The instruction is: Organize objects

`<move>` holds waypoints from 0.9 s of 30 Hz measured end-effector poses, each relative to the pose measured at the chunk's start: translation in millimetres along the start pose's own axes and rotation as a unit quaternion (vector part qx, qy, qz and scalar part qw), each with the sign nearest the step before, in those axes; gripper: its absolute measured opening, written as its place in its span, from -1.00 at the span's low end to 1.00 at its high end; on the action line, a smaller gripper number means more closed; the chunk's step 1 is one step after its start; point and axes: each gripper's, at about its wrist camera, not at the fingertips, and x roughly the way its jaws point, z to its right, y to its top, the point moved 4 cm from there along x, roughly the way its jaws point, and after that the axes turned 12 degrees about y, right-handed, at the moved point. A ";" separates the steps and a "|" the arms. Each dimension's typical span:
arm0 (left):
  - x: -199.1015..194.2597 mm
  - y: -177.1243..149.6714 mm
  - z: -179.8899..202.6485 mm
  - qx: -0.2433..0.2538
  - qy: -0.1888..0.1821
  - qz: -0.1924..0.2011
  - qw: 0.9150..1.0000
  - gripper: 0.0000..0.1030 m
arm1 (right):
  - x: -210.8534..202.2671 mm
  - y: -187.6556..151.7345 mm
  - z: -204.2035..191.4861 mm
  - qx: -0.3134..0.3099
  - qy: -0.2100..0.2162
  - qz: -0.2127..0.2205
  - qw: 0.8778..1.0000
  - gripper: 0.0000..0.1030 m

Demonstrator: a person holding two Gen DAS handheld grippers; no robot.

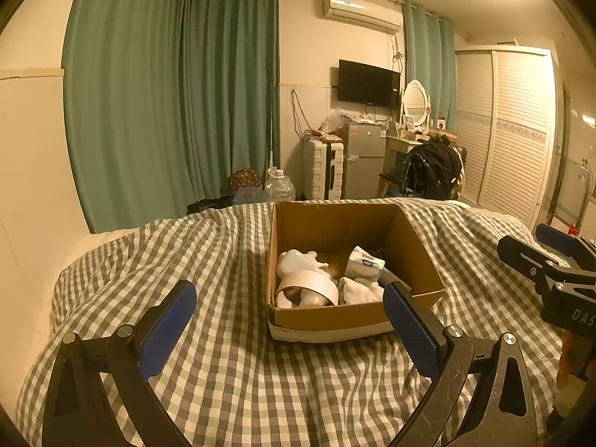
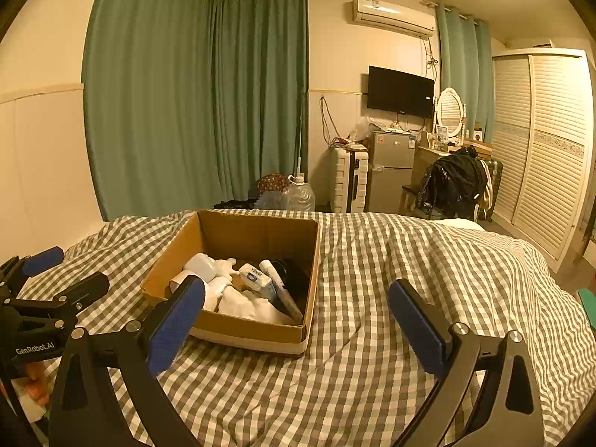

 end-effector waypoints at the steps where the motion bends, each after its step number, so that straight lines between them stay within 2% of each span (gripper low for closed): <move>1: -0.1 0.1 0.0 0.000 0.000 0.001 1.000 1.00 | -0.1 0.1 0.1 0.000 0.000 0.001 1.000 0.94; 27: 0.7 -1.8 2.3 0.008 0.023 0.006 1.000 1.00 | 5.2 -2.4 0.9 0.005 -0.003 -0.013 1.000 0.95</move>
